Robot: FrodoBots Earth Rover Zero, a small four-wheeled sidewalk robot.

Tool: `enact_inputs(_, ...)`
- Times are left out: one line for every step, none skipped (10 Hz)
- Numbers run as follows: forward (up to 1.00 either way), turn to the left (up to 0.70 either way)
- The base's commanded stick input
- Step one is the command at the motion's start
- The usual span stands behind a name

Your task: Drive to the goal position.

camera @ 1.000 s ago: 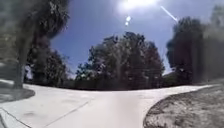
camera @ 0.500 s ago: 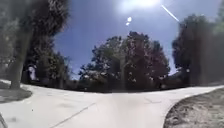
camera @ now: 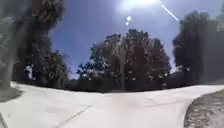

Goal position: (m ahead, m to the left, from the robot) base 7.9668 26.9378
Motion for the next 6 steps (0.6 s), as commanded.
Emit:
enact_inputs(0.85,0.21)
enact_inputs(0.85,0.34)
enact_inputs(0.85,0.34)
enact_inputs(0.85,0.34)
enact_inputs(0.85,0.34)
enact_inputs(0.85,0.34)
